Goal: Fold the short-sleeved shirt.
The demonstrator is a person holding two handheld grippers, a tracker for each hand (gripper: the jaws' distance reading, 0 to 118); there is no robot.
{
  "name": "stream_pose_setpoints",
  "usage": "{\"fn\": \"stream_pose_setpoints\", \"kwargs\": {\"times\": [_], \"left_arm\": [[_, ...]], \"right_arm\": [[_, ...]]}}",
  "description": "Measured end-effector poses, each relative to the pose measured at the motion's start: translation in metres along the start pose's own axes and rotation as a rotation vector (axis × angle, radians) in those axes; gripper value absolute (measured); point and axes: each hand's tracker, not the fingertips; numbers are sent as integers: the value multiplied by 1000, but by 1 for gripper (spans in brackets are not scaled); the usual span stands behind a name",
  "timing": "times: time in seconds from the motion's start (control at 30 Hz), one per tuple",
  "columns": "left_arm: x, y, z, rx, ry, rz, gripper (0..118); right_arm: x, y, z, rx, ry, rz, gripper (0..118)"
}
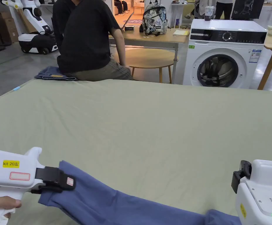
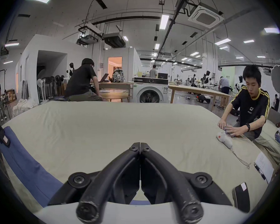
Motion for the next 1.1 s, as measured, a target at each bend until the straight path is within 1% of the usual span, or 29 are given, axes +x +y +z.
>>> {"fn": "stream_pose_setpoints", "kwargs": {"times": [0.1,0.23,0.33,0.37,0.5,0.63,0.77,0.8,0.83,0.9,0.93,0.97,1.03,1.1], "left_arm": [[21,-1,-14,-29,-117,-2,2],[53,-6,-45,-82,-159,-58,2],[76,-15,-80,-139,-127,-102,2],[67,-9,-93,-159,-88,-112,2],[80,-22,-148,-240,-25,-110,2],[77,-33,-200,-302,68,-101,2],[71,-44,-237,-353,142,-113,6],[69,-44,-240,-343,144,-99,8],[66,-43,-241,-335,141,-97,13],[72,-48,-234,-331,114,-88,33],[74,-47,-230,-330,76,-87,43],[76,-46,-226,-334,49,-89,46],[84,-45,-213,-336,44,-101,46],[87,-39,-199,-314,39,-142,44]], "right_arm": [[1,1,2,2,0,3,0],[4,0,5,2,-7,4,0],[8,-1,6,-3,-16,-1,0],[9,-1,6,-5,-20,-2,0],[15,-4,7,-17,-33,-4,0],[20,-7,8,-31,-48,-2,0],[23,-10,8,-47,-57,-4,0],[24,-10,8,-50,-59,-5,0],[24,-11,8,-53,-61,-5,0],[25,-12,7,-58,-61,-5,0],[25,-13,7,-59,-60,-5,0],[25,-13,8,-60,-60,-5,0],[25,-13,8,-60,-58,-3,0],[25,-12,9,-59,-55,0,0]]}}
